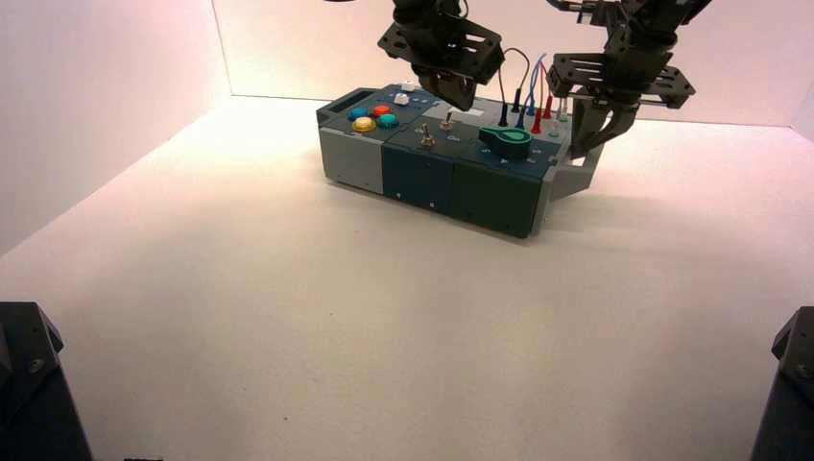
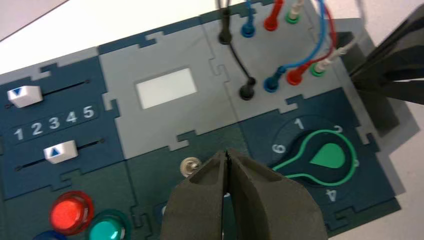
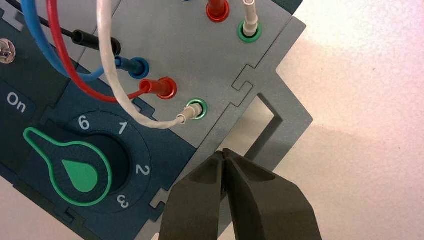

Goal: Flip the top switch off with the left gripper.

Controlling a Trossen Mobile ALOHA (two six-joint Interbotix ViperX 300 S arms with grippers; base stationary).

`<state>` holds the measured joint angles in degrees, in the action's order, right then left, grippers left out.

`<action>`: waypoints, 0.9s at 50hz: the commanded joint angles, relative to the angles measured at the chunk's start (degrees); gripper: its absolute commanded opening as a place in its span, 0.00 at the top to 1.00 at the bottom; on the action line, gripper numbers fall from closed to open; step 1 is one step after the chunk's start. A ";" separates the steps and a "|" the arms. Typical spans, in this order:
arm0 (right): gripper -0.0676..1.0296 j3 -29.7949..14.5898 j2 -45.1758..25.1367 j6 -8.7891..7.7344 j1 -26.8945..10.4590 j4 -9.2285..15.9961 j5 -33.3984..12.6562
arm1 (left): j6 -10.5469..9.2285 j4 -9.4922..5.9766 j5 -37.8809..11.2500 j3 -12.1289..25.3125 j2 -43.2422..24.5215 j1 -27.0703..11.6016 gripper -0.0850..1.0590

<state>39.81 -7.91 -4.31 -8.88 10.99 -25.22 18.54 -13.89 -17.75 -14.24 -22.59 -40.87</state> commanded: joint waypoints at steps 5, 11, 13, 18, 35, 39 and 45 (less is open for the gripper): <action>0.96 -0.09 -0.18 -0.18 0.09 -0.26 -0.26 | -0.09 0.00 0.09 1.41 0.97 0.18 0.95; 0.96 -0.09 -0.18 -0.18 0.09 -0.26 -0.26 | -0.09 0.00 -0.26 2.02 -0.18 0.70 0.95; 0.96 -0.09 -0.18 -0.18 0.09 -0.26 -0.26 | -0.09 0.09 -0.26 2.11 -0.44 0.97 0.95; 0.96 -0.09 -0.18 -0.18 0.09 -0.26 -0.26 | -0.09 0.00 -0.35 2.29 -1.05 1.67 0.95; 0.96 -0.09 -0.18 -0.18 0.09 -0.26 -0.44 | -0.09 0.00 0.00 2.72 -1.85 3.52 0.95; 0.96 -0.09 -0.18 -0.18 0.09 -0.26 -0.44 | -0.09 0.09 0.00 2.90 -1.85 3.52 0.95; 0.96 -0.09 -0.26 -0.18 0.09 -0.26 -0.44 | -0.09 0.00 0.09 2.90 -1.85 3.69 0.95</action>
<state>39.55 -8.00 -4.31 -8.96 10.90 -25.49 18.46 -14.06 -18.28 -12.92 -25.58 -38.58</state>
